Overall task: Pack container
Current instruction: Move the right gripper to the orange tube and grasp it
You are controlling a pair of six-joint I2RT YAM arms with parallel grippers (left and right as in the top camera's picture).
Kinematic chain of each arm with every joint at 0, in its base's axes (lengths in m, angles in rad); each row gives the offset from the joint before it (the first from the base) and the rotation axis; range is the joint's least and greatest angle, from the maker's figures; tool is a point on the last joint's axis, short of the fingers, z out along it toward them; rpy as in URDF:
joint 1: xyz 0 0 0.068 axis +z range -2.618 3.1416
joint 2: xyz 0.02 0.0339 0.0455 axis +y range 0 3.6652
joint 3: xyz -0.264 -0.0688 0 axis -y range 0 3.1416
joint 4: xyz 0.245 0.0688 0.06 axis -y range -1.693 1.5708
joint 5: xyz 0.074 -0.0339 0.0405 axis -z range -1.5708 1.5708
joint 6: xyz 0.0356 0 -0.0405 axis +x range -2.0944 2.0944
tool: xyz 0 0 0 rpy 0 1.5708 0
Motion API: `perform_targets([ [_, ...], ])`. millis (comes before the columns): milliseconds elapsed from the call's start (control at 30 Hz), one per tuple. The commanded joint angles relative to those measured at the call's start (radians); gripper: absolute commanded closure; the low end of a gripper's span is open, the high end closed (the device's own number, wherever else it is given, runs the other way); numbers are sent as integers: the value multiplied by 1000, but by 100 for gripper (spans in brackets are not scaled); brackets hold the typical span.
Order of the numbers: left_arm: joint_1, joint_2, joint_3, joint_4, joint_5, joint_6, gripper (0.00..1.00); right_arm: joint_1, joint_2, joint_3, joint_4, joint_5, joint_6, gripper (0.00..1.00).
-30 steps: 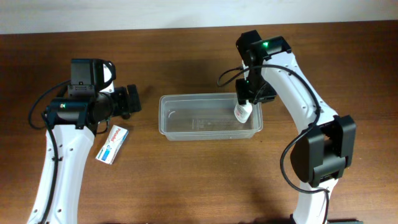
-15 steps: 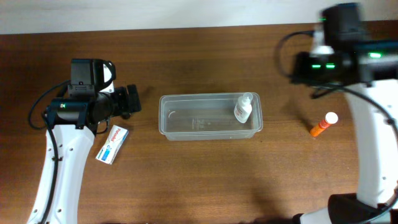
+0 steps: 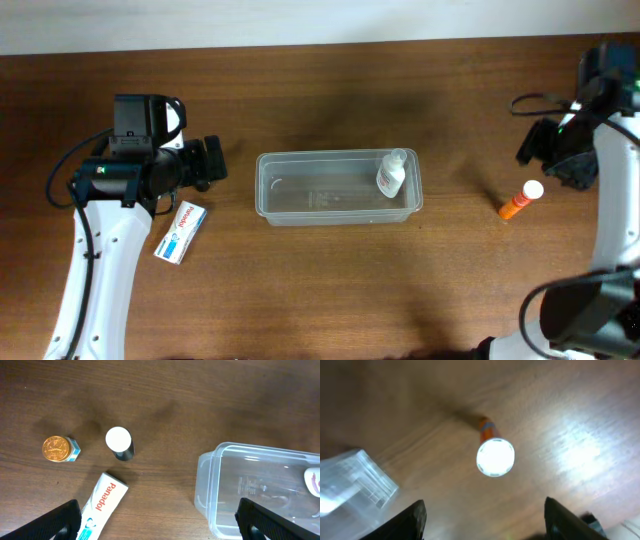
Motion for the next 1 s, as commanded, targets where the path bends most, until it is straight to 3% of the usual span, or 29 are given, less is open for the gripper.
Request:
perform_targets([
  [0, 7, 0, 25, 3, -4, 13, 1, -27, 13, -118, 59, -2, -22, 32],
  [267, 7, 0, 25, 3, -4, 13, 1, -34, 25, -307, 246, -2, -87, 32],
  [467, 7, 0, 25, 6, -4, 13, 1, -35, 25, -329, 298, 2, -101, 33],
  [700, 7, 0, 25, 6, -4, 13, 1, -35, 25, -329, 305, 2, -101, 63],
  [967, 7, 0, 25, 6, -4, 13, 1, -35, 25, -329, 305, 2, -101, 75],
])
